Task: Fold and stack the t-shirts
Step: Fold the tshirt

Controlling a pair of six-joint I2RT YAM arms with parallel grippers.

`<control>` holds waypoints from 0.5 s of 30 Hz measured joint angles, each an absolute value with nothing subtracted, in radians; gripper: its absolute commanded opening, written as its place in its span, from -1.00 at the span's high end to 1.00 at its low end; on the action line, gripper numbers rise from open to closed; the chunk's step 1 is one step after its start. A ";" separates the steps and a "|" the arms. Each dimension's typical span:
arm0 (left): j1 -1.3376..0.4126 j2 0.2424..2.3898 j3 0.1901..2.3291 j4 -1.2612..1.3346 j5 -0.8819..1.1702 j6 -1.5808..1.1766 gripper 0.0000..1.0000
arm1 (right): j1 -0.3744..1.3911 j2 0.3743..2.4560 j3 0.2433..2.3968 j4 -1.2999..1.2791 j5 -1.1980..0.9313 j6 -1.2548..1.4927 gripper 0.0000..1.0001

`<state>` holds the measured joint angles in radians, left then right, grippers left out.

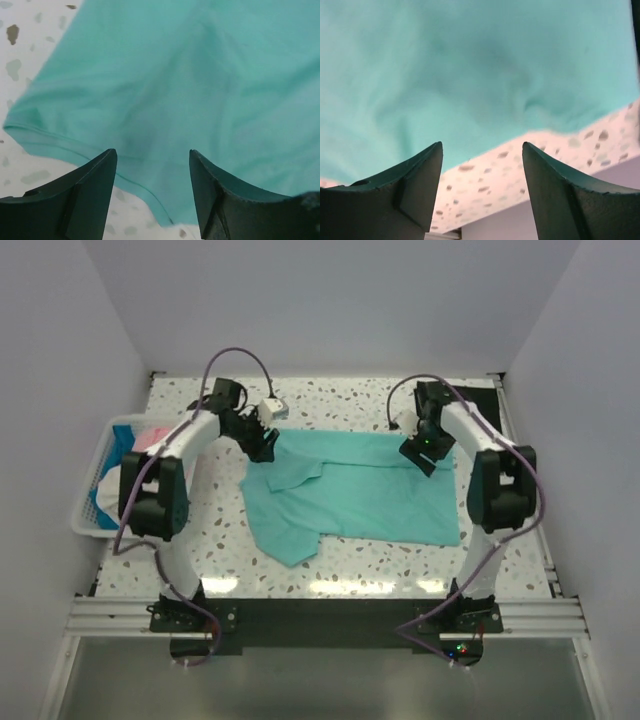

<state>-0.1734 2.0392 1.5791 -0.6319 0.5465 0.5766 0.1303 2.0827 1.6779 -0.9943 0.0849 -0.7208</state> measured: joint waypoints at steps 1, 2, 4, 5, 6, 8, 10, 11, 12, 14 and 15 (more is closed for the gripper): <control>-0.173 1.943 1.494 -0.653 0.573 0.618 -0.32 | 0.131 2.007 1.615 -1.008 0.071 -0.731 -0.35; -0.173 1.842 1.414 -0.661 0.595 0.661 -0.33 | 0.131 1.912 1.537 -1.007 0.058 -0.744 -0.34; -0.173 1.636 1.269 -0.709 0.630 0.763 -0.33 | 0.131 1.717 1.393 -1.037 0.044 -0.773 -0.27; -0.174 1.528 1.198 -0.731 0.644 0.822 -0.33 | 0.131 1.599 1.298 -1.037 0.035 -0.790 -0.20; -0.175 1.469 1.156 -0.756 0.647 0.859 -0.33 | 0.131 1.525 1.239 -1.048 0.034 -0.802 -0.14; -0.176 1.361 1.062 -0.794 0.649 0.931 -0.33 | 0.131 1.377 1.094 -1.056 0.035 -0.826 0.02; -0.176 1.313 0.981 -0.826 0.645 0.990 -0.33 | 0.131 1.291 0.973 -1.069 0.037 -0.849 0.11; -0.178 1.298 0.942 -0.835 0.641 1.015 -0.33 | 0.132 1.272 0.917 -1.066 0.042 -0.860 0.13; -0.179 1.285 0.903 -0.842 0.634 1.036 -0.33 | 0.133 1.265 0.869 -1.066 0.047 -0.870 0.14; -0.190 1.251 0.829 -0.848 0.616 1.067 -0.33 | 0.136 1.263 0.794 -1.049 0.064 -0.886 0.14; -0.198 1.232 0.797 -0.848 0.607 1.082 -0.33 | 0.137 1.264 0.774 -1.042 0.069 -0.892 0.14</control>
<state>-0.1982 1.2316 0.7975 -0.8478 0.6071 1.0824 0.1371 1.2636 0.7738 -1.0420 0.0689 -0.8921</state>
